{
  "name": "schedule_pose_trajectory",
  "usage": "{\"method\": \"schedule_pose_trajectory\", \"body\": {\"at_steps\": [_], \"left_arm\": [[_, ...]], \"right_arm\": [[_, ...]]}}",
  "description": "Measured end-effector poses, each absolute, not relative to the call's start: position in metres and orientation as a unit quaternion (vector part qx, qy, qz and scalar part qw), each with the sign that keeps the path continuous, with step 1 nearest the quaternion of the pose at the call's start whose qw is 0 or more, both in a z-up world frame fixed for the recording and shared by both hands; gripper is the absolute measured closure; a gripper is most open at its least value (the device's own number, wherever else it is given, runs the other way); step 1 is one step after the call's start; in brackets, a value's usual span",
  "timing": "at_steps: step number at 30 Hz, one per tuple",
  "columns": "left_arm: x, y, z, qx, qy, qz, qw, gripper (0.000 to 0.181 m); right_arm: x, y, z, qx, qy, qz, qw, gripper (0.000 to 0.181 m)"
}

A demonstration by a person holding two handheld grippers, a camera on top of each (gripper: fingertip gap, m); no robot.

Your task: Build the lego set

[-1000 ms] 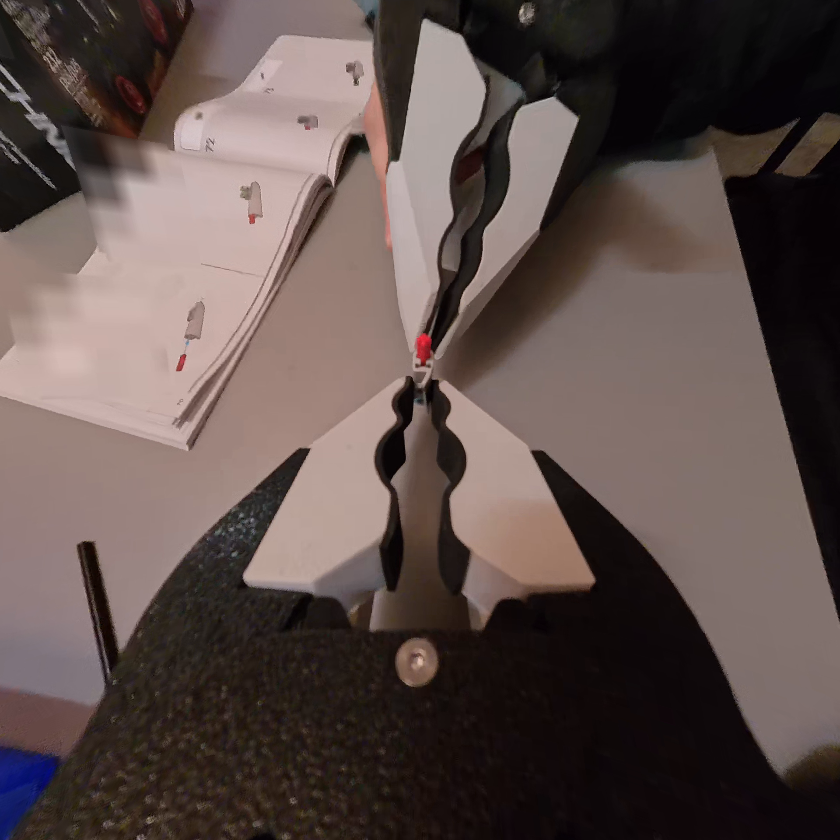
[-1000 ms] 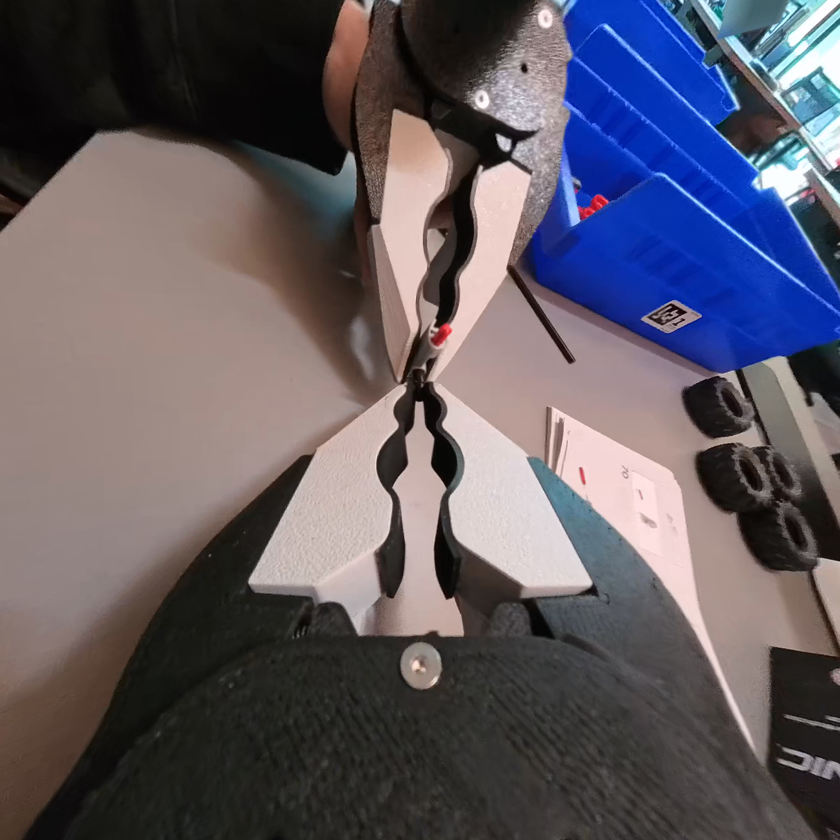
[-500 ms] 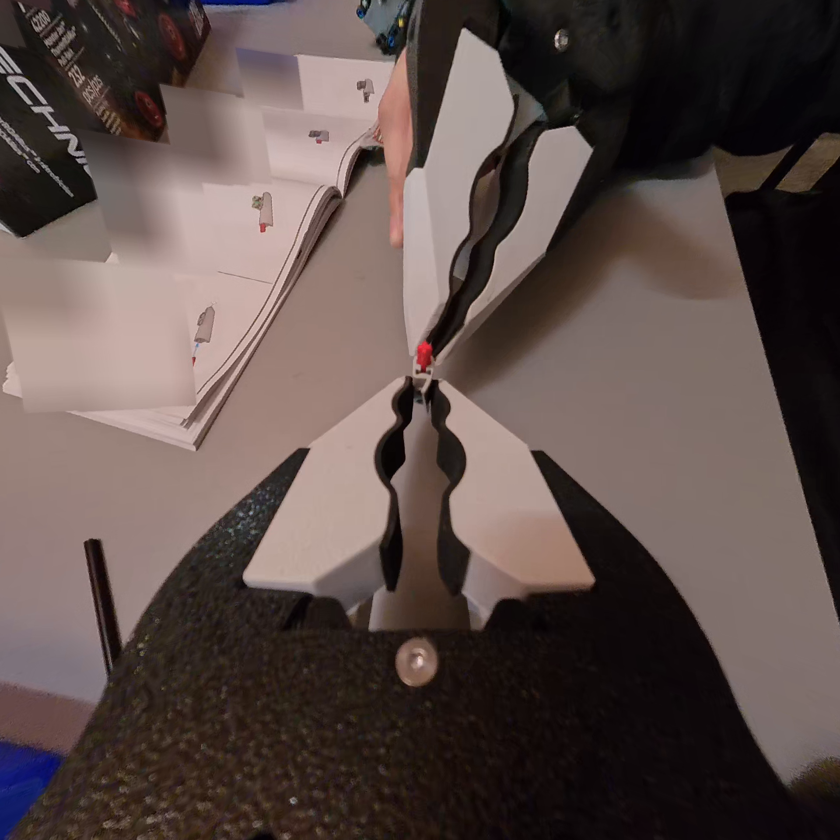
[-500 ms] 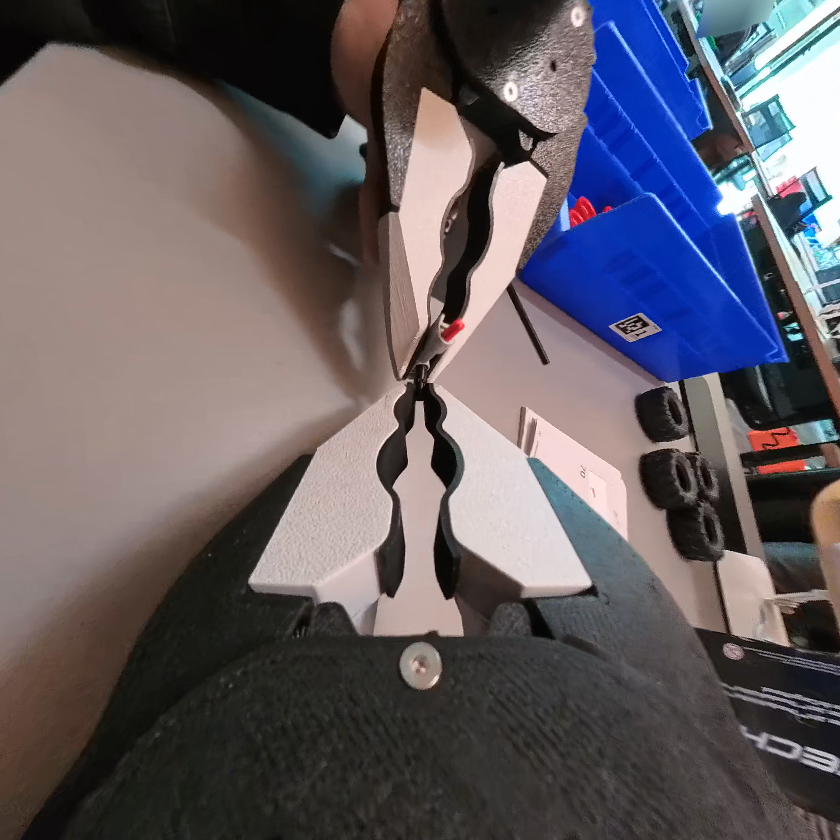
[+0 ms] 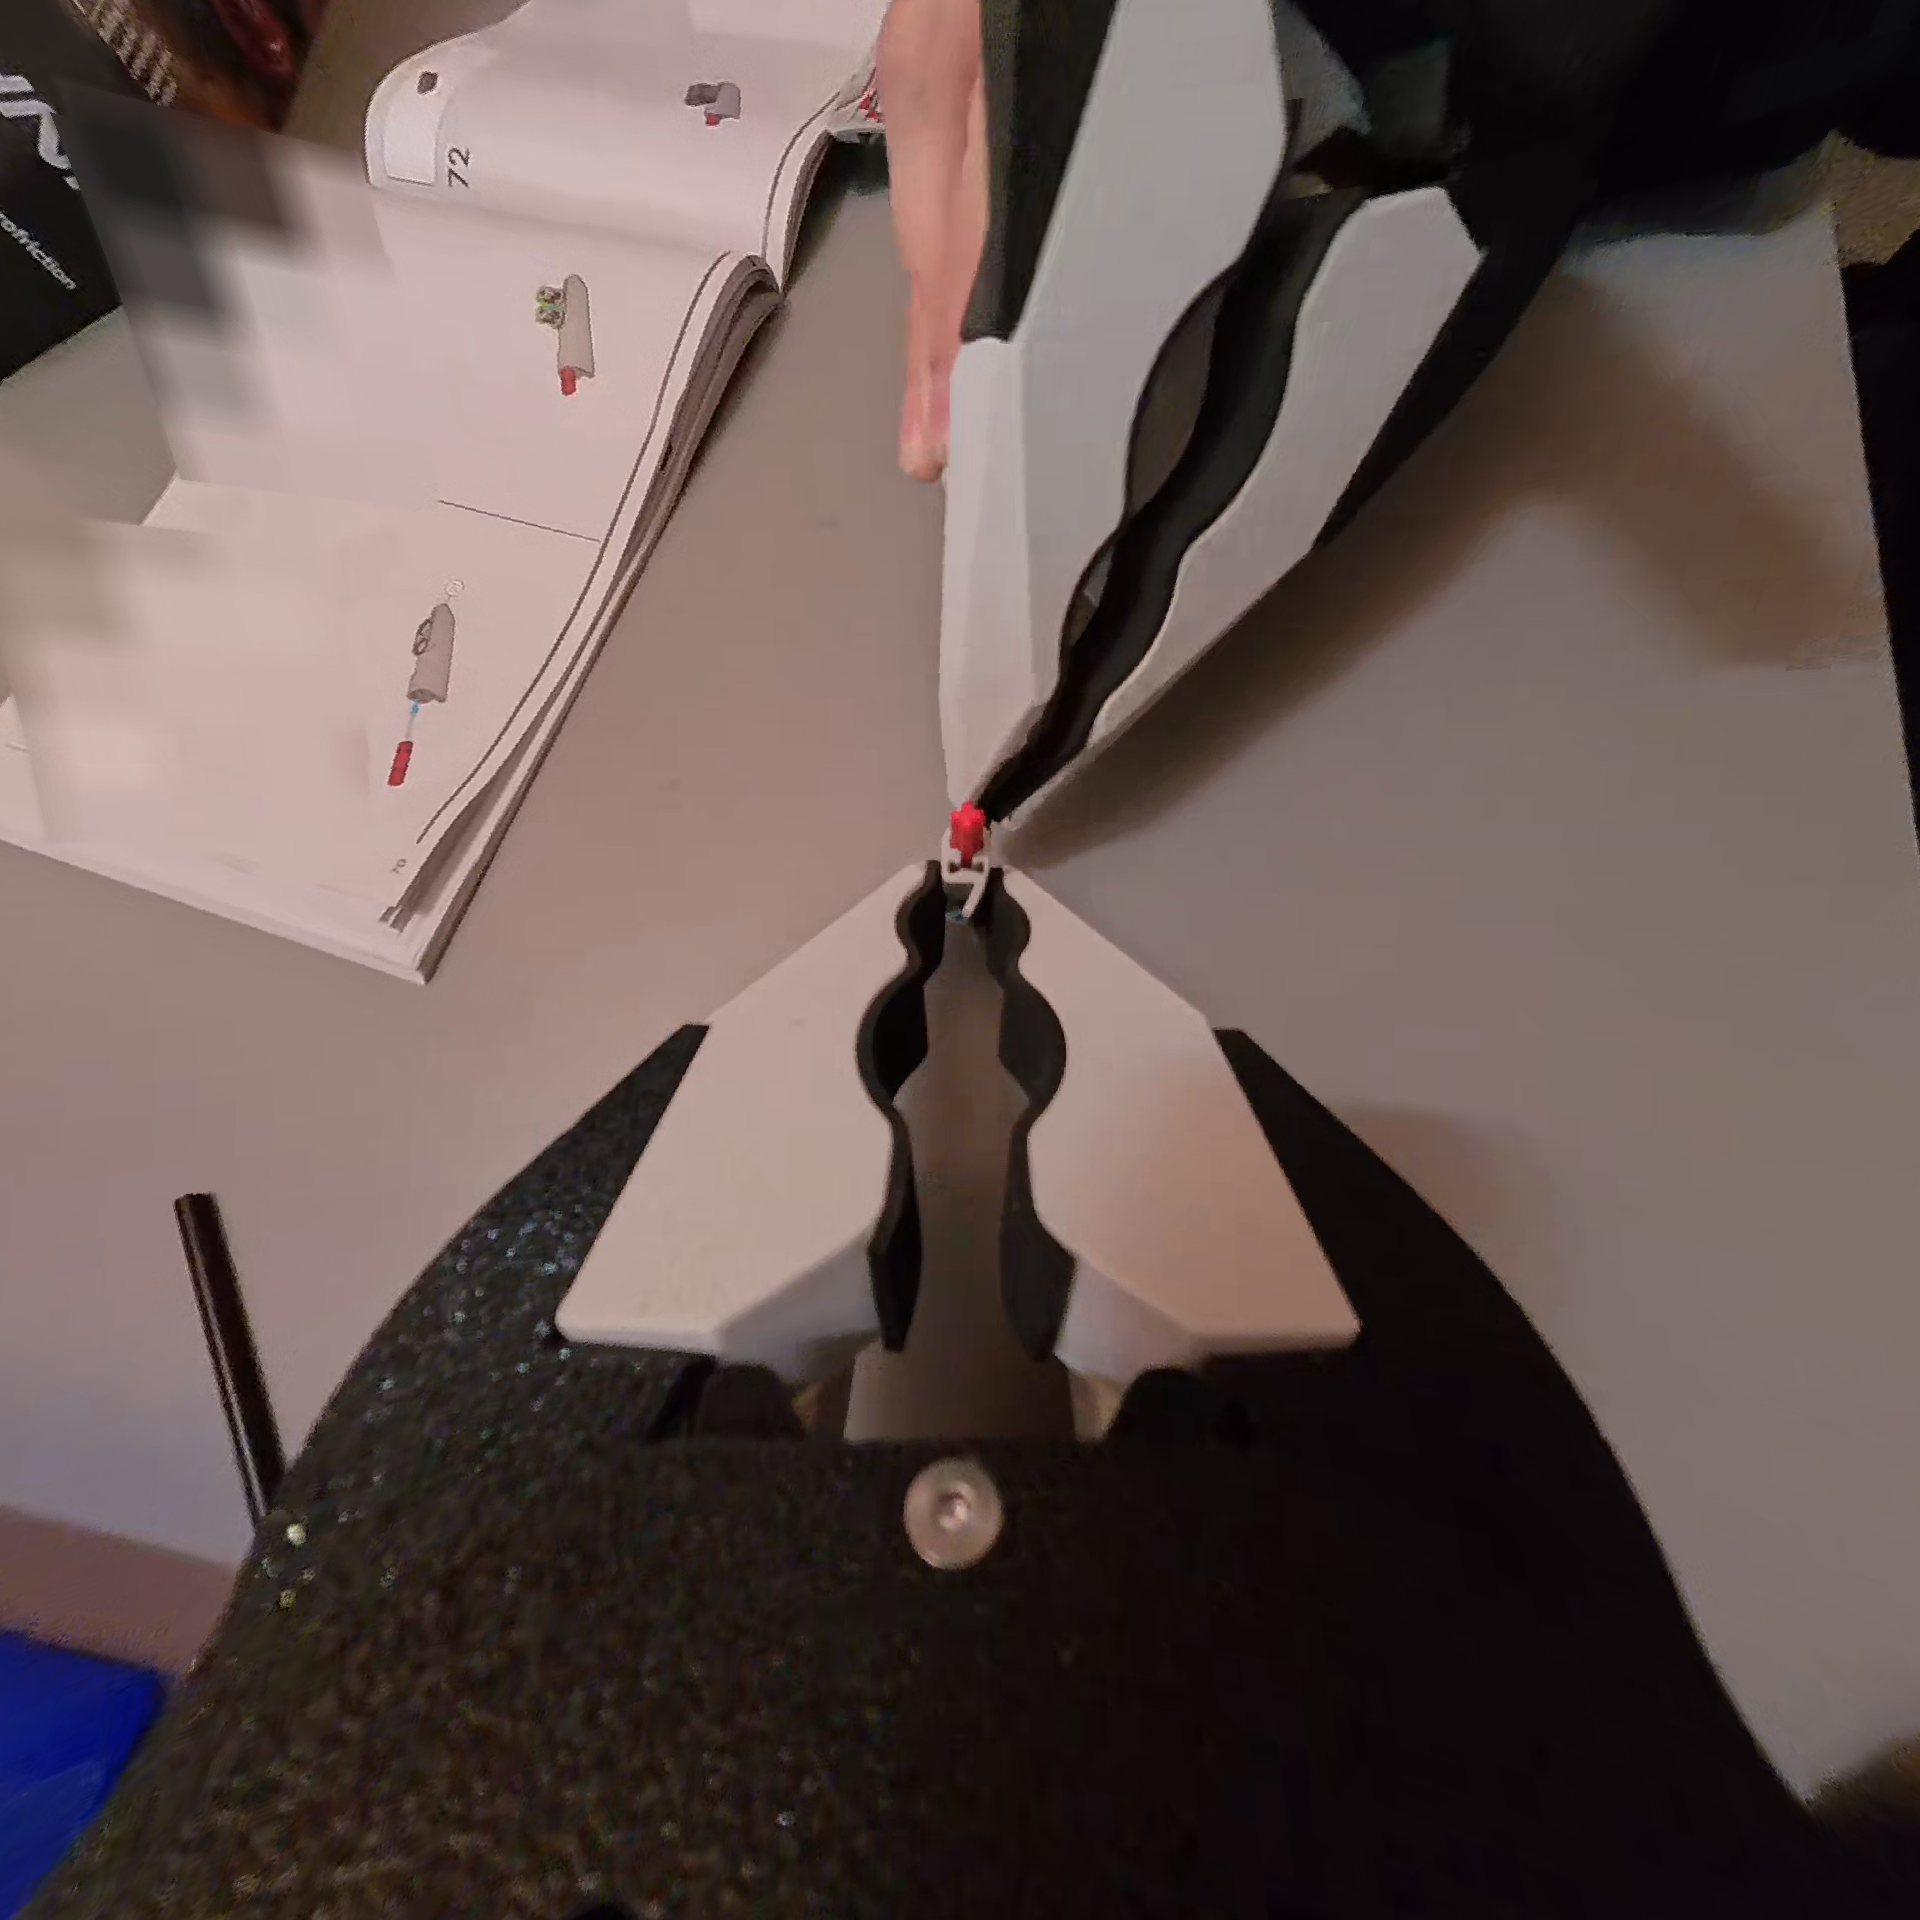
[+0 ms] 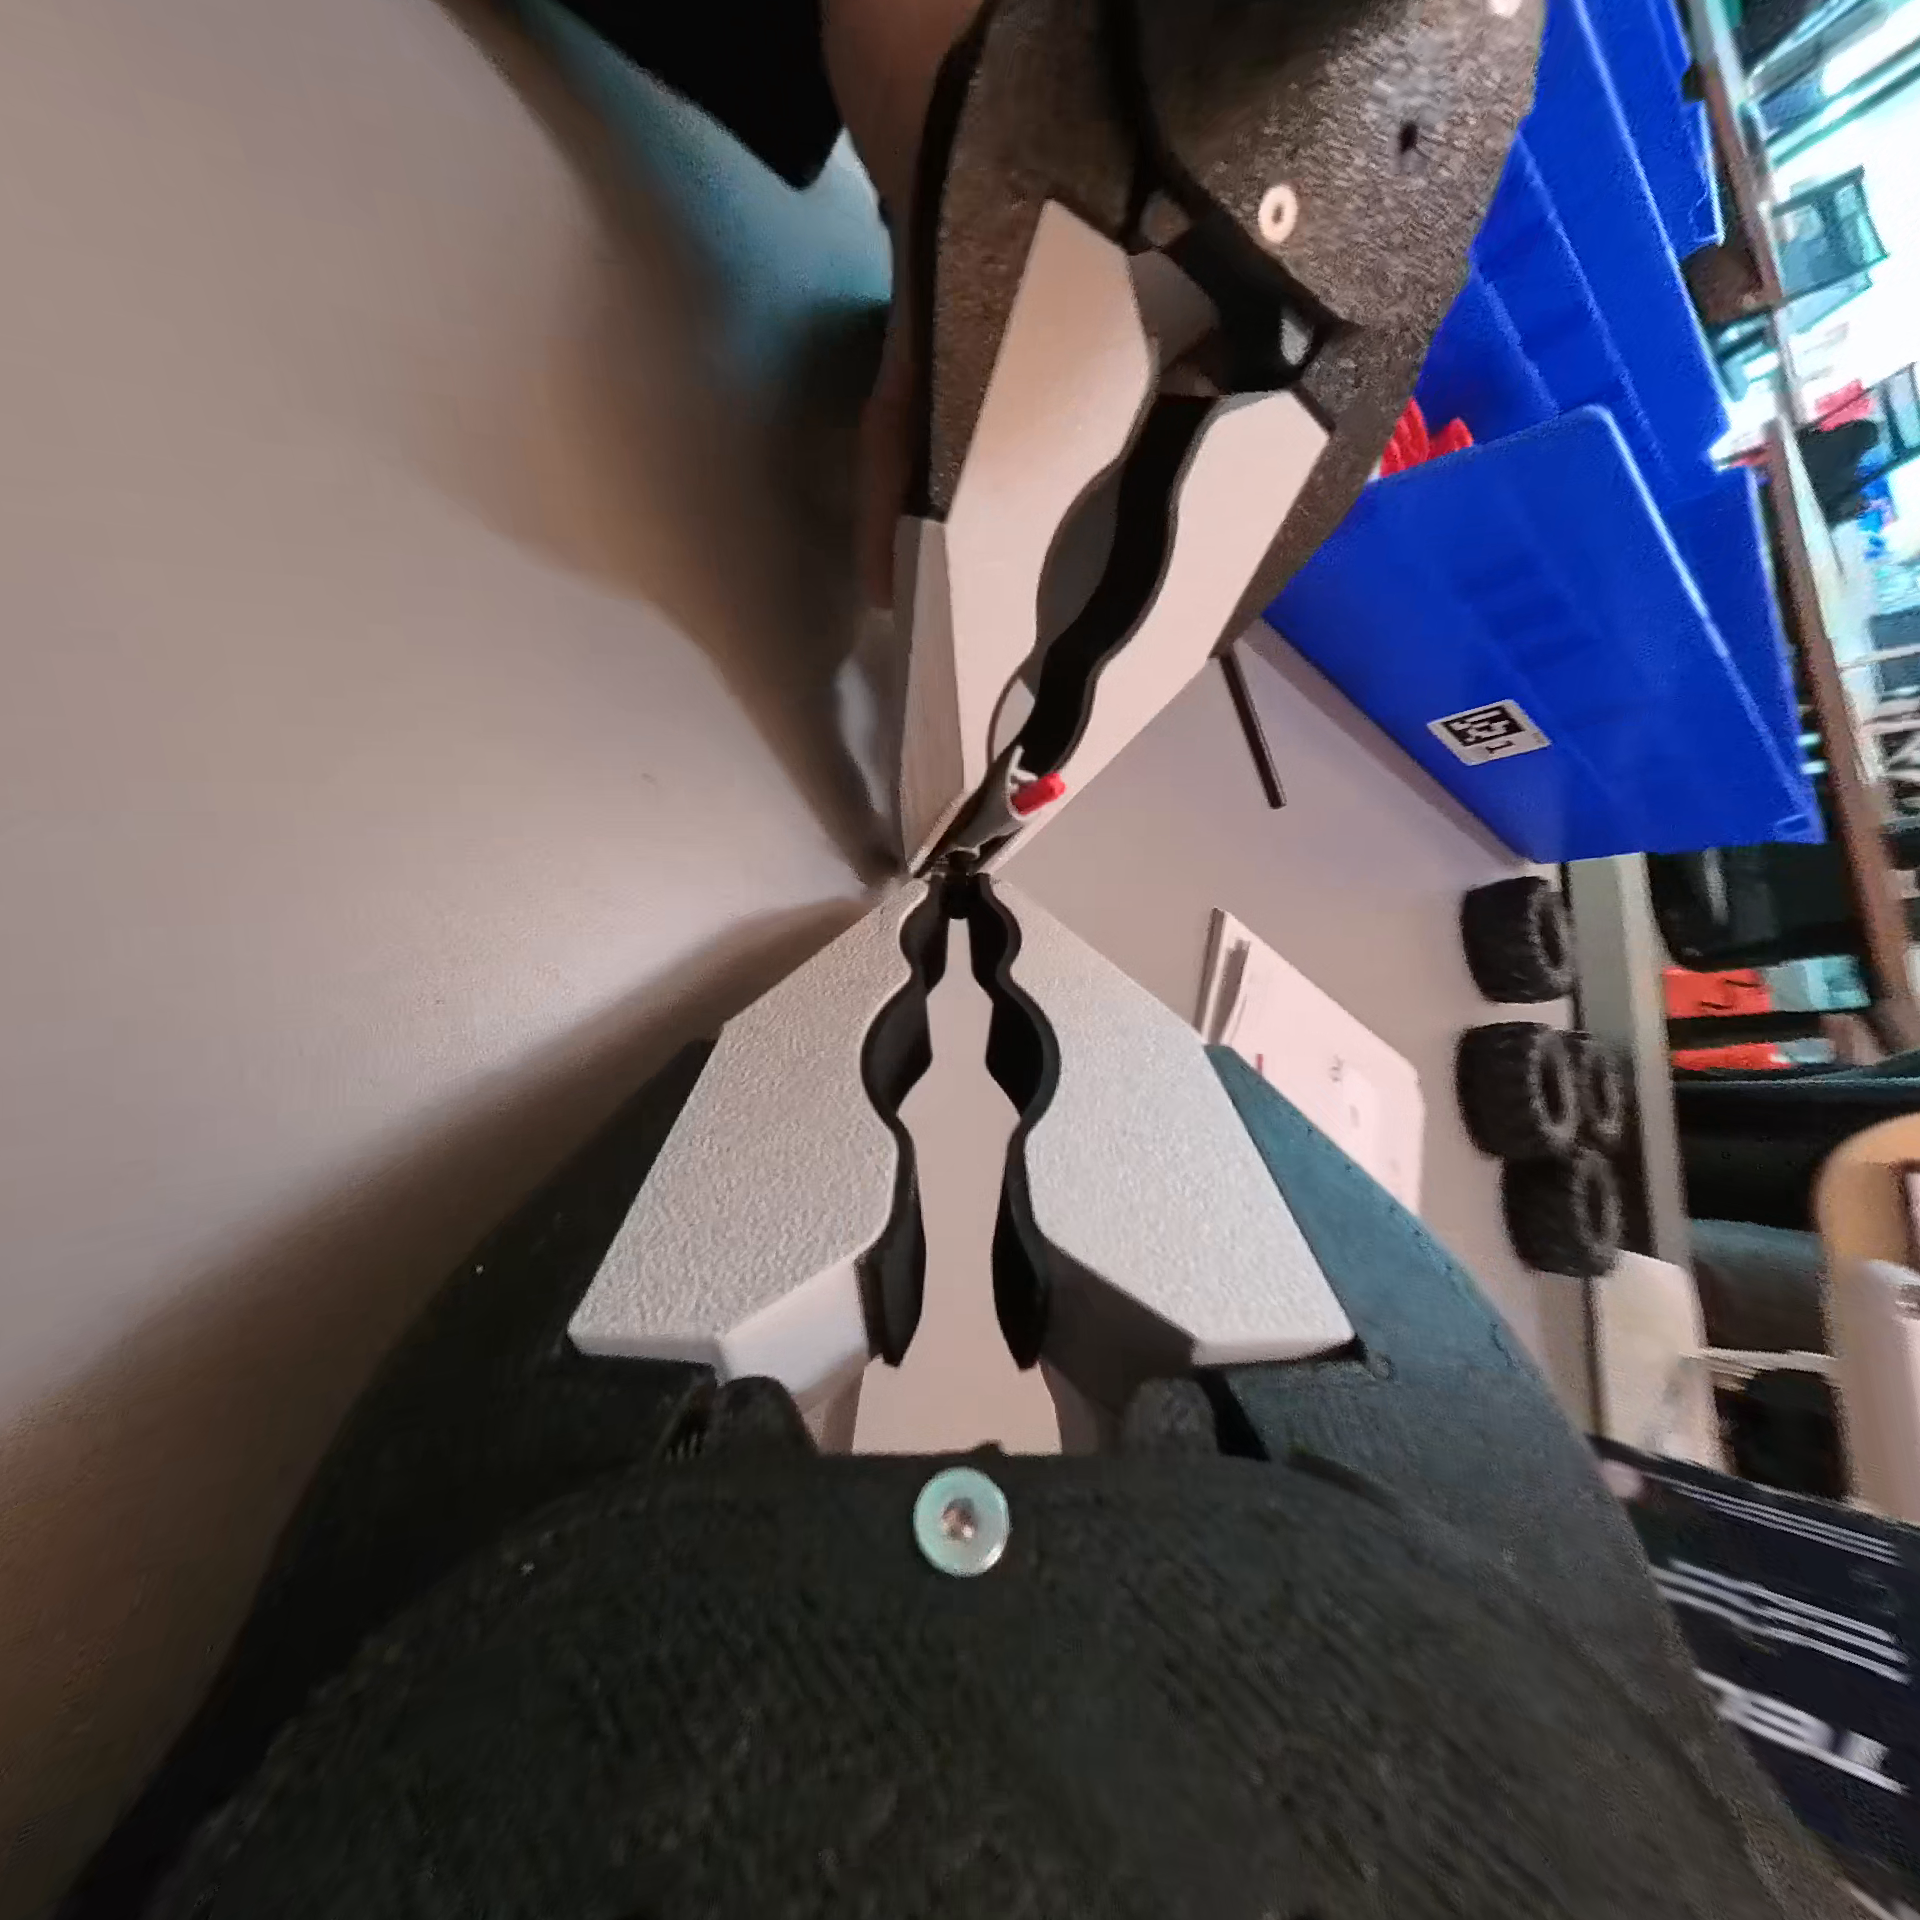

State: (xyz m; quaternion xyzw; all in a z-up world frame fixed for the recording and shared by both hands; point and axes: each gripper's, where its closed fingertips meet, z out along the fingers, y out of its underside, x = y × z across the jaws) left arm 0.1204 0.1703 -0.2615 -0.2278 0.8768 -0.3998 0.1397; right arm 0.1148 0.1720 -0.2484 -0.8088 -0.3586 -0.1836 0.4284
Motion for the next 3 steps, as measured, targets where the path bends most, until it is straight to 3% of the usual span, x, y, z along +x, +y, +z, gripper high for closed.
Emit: {"method": "schedule_pose_trajectory", "body": {"at_steps": [3], "left_arm": [[0.1197,0.1704,-0.2616,-0.224,0.877,-0.4,0.14,0.177]], "right_arm": [[0.1141,0.1721,-0.2483,-0.818,-0.332,-0.125,0.452,0.178]]}}
